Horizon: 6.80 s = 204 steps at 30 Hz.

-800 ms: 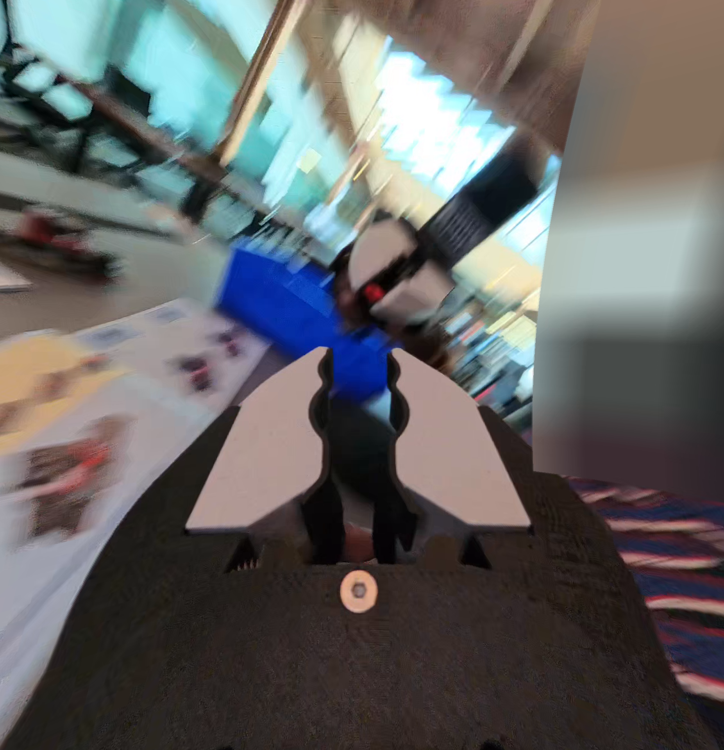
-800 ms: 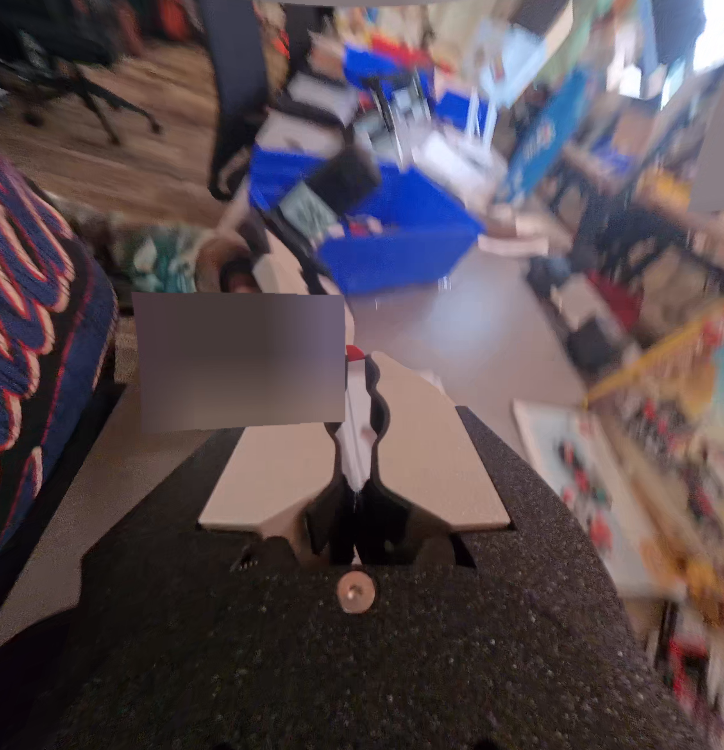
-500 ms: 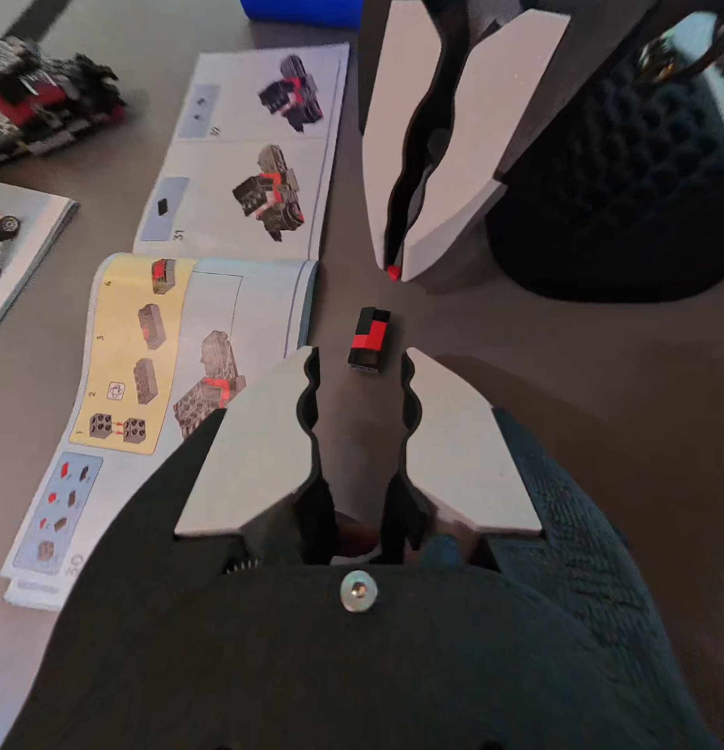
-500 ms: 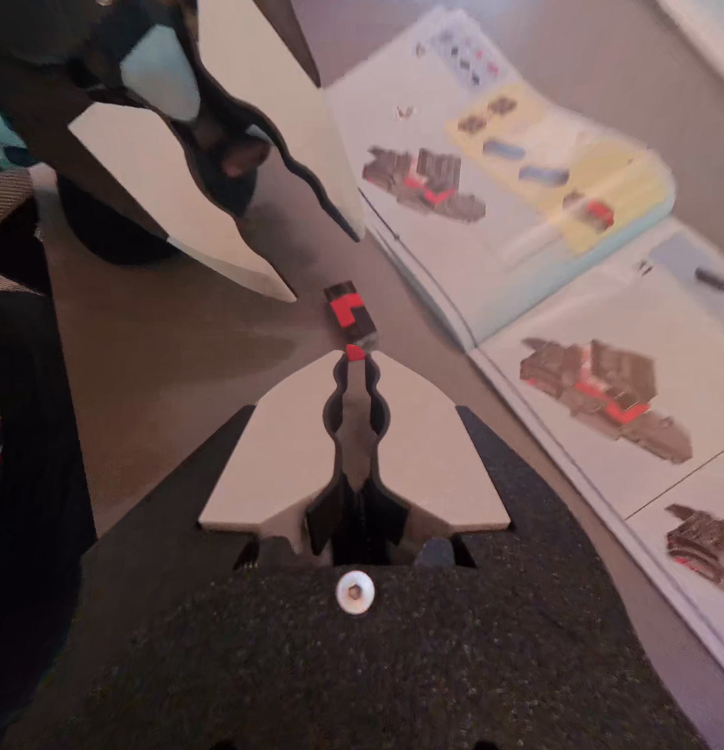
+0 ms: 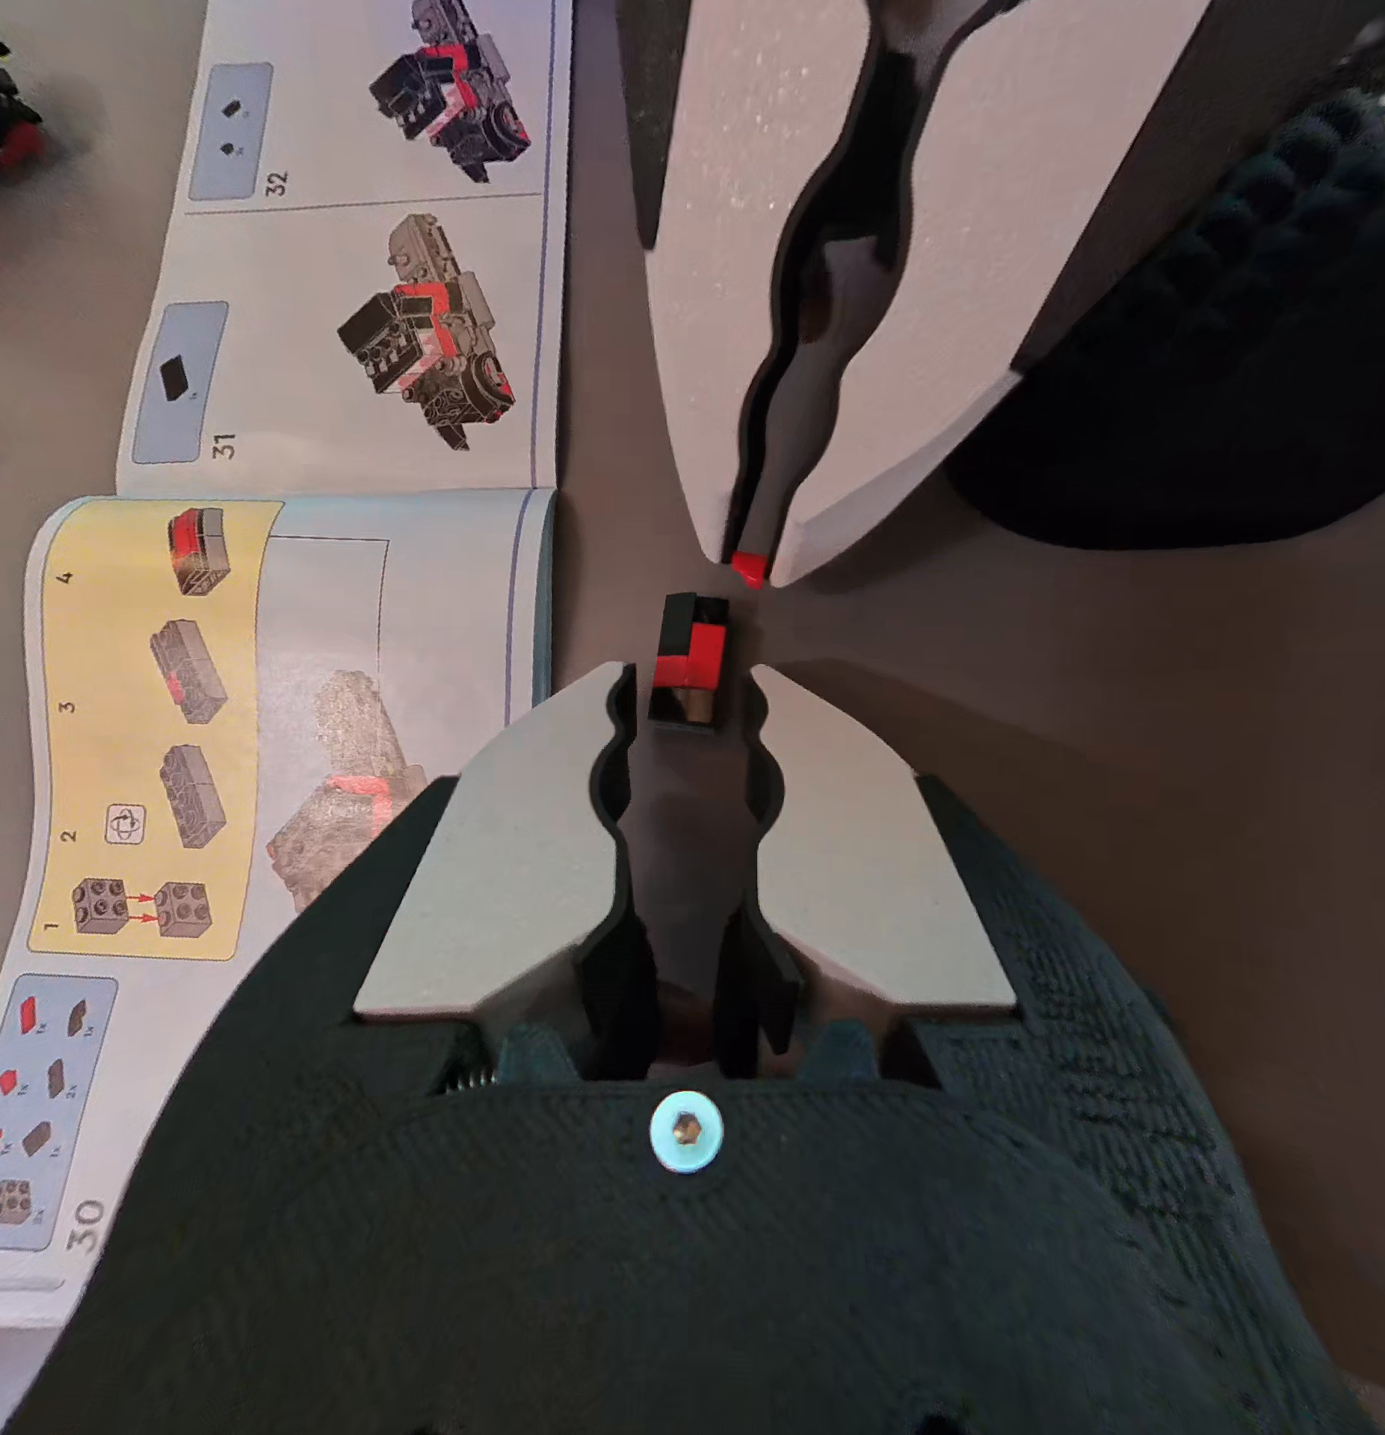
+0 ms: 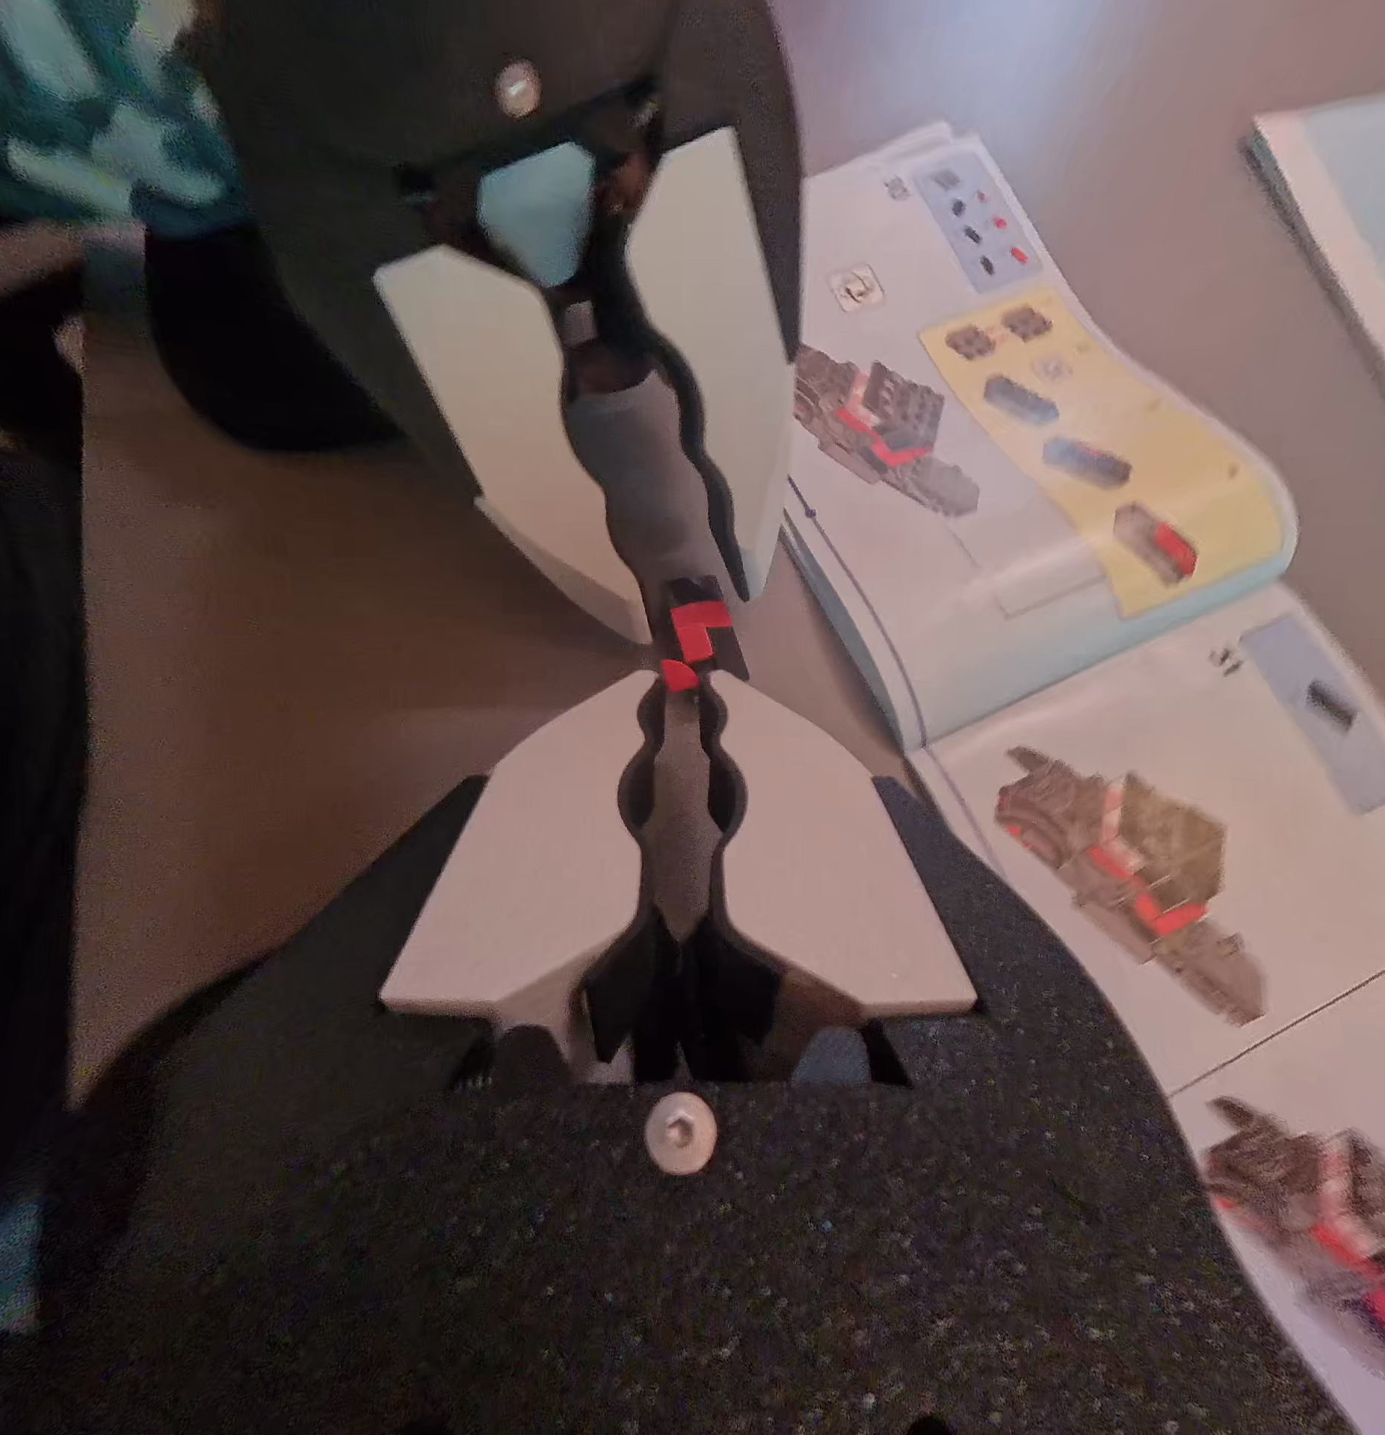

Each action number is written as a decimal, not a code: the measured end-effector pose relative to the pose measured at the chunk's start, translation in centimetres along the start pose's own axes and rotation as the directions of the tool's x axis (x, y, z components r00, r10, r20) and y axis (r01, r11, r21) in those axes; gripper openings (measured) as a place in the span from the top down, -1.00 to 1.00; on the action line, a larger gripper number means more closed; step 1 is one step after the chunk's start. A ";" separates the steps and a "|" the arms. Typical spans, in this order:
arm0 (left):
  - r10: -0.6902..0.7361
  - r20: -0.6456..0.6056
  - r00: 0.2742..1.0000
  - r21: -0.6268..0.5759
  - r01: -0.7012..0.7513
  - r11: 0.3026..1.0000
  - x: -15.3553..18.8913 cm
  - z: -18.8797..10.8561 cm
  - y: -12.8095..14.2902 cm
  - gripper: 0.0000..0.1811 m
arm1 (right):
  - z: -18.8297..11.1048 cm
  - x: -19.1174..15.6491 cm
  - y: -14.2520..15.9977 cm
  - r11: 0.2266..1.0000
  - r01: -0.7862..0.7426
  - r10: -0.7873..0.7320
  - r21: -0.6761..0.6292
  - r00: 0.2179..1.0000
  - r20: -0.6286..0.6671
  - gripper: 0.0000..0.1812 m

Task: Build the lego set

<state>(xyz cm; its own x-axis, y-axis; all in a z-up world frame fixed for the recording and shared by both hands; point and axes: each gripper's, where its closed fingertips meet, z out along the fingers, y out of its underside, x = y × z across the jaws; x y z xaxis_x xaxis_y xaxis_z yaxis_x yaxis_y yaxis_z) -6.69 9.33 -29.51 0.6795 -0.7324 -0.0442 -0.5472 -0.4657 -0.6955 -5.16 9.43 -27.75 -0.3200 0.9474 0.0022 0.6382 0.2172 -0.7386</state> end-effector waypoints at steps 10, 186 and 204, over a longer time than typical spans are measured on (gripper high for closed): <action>0.034 -0.073 0.997 0.026 -0.032 0.999 -0.5 0.4 0.4 0.77 | 0.4 0.5 -0.1 0.876 0.482 -0.473 -0.024 0.867 0.156 0.91; -0.433 -0.512 0.742 0.489 0.666 0.564 -3.3 -6.8 -6.8 0.90 | -2.7 4.3 -8.3 0.906 0.336 -0.159 0.258 0.834 -0.528 0.91; -0.398 -0.616 0.680 0.418 0.710 0.566 -2.3 -6.9 -6.2 0.97 | -2.3 2.9 -8.2 0.843 0.534 -0.413 0.068 0.723 -0.554 0.91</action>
<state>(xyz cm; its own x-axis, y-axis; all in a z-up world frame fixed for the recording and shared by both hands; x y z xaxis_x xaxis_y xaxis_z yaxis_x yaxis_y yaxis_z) -8.30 10.47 -20.14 0.3790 -0.6188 0.6881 0.3769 -0.5759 -0.7255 -9.69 10.90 -20.15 -0.1074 0.7252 0.6801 0.3196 0.6730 -0.6671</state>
